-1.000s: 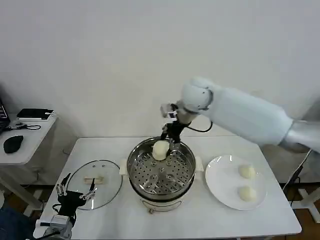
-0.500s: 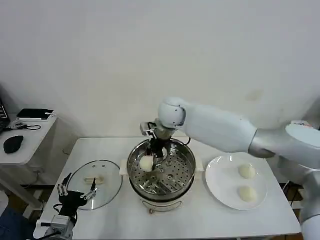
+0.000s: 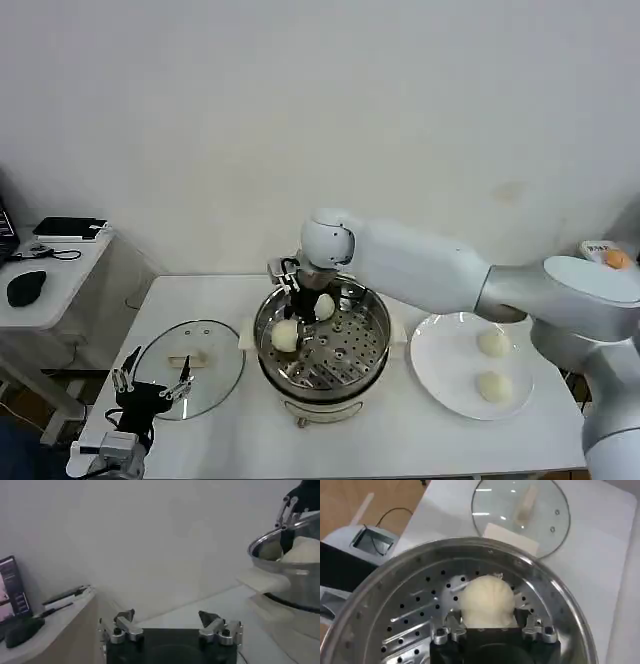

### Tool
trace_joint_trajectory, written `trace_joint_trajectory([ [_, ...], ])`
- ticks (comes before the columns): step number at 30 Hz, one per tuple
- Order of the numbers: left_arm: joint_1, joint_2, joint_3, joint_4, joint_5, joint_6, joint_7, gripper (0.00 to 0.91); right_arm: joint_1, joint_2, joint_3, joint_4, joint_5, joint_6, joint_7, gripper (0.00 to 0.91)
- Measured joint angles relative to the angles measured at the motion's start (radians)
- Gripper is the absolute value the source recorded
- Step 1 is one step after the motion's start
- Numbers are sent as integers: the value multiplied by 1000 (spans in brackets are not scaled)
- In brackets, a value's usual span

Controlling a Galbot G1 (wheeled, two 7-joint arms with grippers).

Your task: Take steamed baozi put them in steamer then cover it.

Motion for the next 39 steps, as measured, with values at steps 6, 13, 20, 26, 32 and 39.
trace_joint_trajectory([
  [6,4,-1,-1,-2,0,0,0,907,3,-6,9,9,-2,-3,5,907],
  [13,6,0,-4,-5,0,0,0,907,31,-70,31,63,-2,15,-21,907],
  [20,5,3,1,-9,1,0,3,907,73,-223,65,144,-19,46,-71,907],
  [26,10,7,6,-13,1,0,4,907,90,-398,72,221,-42,69,-105,907],
  [32,12,0,16,-11,2,1,4,907,61,-581,87,295,-77,94,-127,907],
  [39,22,-8,30,-18,11,1,3,907,-80,-738,168,327,-160,127,-141,907],
])
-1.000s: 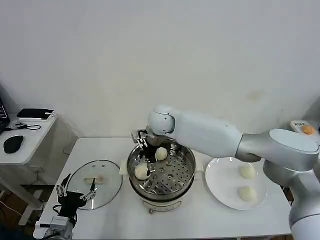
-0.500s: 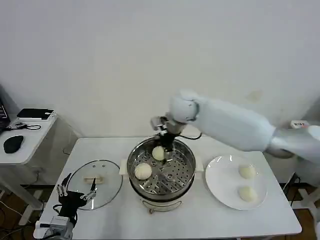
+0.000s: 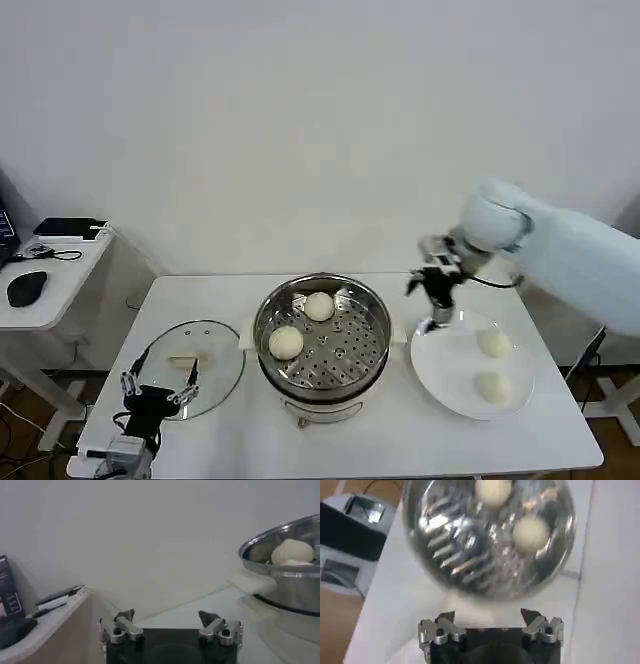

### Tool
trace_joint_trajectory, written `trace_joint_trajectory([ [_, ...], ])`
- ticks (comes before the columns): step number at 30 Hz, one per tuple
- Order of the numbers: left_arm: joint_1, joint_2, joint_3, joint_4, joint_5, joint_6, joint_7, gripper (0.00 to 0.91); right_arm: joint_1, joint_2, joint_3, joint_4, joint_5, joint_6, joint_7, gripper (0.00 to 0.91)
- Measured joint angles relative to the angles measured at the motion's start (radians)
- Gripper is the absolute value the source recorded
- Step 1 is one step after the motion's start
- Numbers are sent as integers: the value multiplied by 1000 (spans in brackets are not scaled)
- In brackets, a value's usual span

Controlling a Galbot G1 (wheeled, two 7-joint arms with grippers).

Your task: Take steamed baozi put them in steamer then cover it.

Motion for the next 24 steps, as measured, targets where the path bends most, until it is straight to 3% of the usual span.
trace_joint_trajectory([
  [9,13,-7,-1,-4,7,0,-2,907,-187,-77,86,0,-118,23,2,907],
  [24,13,2,-9,14,10,-1,0,907,-322,-87,145,-75,-247,57,16,907],
])
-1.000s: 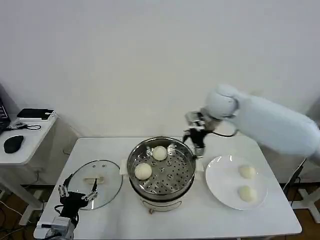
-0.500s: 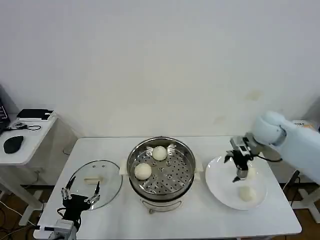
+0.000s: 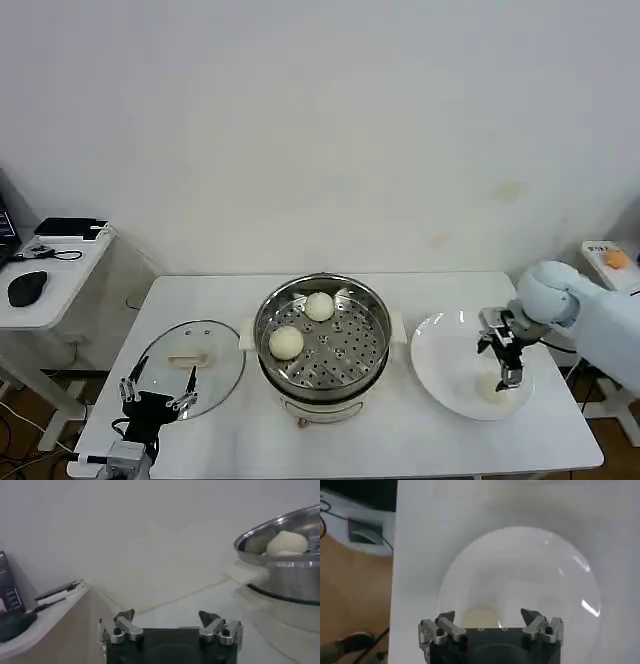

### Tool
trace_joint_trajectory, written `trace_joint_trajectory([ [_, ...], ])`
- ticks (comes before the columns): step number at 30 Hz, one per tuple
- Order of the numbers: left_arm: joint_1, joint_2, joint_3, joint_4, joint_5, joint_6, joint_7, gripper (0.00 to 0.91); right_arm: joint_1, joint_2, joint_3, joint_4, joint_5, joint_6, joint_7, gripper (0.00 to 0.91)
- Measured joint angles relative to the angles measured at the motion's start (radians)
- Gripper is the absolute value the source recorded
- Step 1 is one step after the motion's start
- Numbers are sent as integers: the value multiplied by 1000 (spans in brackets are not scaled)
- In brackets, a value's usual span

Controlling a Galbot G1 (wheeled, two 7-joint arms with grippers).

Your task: Take steamed baozi put them in steamer then cover it.

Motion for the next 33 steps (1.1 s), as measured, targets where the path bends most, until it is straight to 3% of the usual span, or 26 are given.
trace_joint_trajectory([
  [33,-26,2,-3,57,-1,-1,2,907,-85,78,6,-145,-71,29,46,907],
])
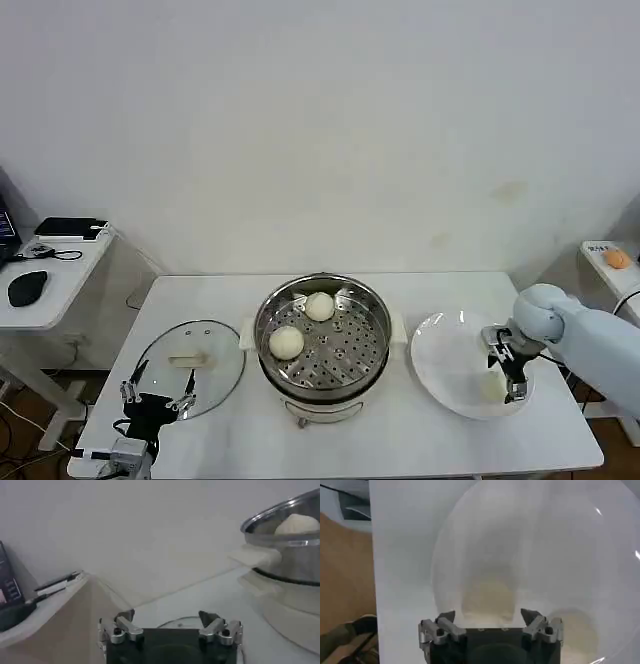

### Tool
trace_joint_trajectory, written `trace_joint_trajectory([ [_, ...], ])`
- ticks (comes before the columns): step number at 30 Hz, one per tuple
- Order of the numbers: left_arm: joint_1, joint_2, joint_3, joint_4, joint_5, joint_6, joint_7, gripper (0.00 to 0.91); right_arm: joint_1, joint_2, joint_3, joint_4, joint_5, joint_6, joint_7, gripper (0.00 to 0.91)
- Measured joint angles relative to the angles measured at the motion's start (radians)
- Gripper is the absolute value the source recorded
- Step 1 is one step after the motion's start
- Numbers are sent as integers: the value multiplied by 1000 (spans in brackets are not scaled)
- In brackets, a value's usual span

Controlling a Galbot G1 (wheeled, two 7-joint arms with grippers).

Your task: Take steamed baozi put them in steamer then cover it.

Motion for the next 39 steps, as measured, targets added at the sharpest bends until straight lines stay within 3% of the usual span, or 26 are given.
trace_joint_trajectory([
  [8,1,1,-1,3,0,-1,-1,907,-5,5,4,-3,0,-2,7,907],
  [9,1,1,-1,3,0,-1,-1,907,-5,4,5,-3,0,-2,8,877],
  [10,1,2,-1,3,0,-1,-1,907,-5,3,6,-3,1,-3,8,786],
  [15,-1,0,0,4,0,-1,-1,907,-11,-6,11,-4,2,-4,11,685],
  [39,-4,-1,9,-15,-3,-1,1,907,97,-31,34,82,81,-42,2,675],
])
